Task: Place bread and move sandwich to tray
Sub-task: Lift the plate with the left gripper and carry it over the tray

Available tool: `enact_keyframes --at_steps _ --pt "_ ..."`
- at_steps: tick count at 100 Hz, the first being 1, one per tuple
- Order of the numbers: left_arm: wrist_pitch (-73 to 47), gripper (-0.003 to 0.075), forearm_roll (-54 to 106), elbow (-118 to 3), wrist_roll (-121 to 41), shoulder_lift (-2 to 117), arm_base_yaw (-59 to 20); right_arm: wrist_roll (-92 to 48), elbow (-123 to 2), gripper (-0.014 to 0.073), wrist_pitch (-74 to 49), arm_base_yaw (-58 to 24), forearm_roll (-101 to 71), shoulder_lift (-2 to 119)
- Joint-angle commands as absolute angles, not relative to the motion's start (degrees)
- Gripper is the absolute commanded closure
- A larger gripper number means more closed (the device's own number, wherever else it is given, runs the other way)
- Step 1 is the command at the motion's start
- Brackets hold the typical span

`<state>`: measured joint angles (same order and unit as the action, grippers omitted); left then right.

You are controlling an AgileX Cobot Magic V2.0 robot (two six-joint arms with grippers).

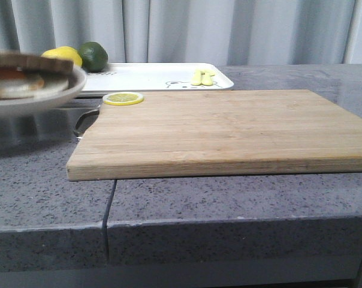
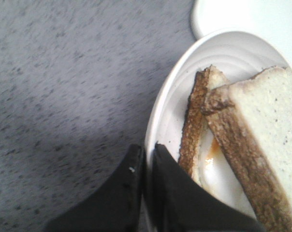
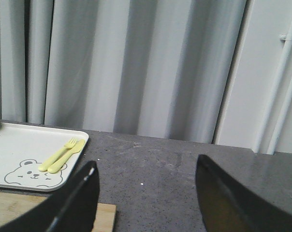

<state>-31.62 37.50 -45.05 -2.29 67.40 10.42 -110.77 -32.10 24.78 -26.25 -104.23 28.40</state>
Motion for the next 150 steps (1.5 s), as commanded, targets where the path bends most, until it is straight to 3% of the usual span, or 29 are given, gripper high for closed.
enact_keyframes --at_steps 1,30,52,88,150 --pt "-30.21 0.0739 42.40 -49.14 -2.38 65.44 10.53 -111.14 -33.52 0.0148 23.43 -25.83 -102.48 28.45" --pt "-34.35 0.0740 44.64 -58.00 -2.74 69.32 10.53 -111.14 -33.52 0.0148 23.43 -25.83 -102.48 28.45" --pt "-37.77 0.0740 48.31 -66.32 -5.48 77.74 9.61 -111.14 -33.52 0.0148 23.43 -25.83 -102.48 28.45" --pt "-36.65 0.0740 47.46 -83.27 -5.59 91.98 1.70 -111.14 -33.52 0.0148 23.48 -25.83 -102.48 28.45" --pt "-44.84 0.0740 47.59 -112.68 -5.59 117.45 -2.40 -111.14 -33.52 0.0148 23.77 -25.83 -102.48 28.45"
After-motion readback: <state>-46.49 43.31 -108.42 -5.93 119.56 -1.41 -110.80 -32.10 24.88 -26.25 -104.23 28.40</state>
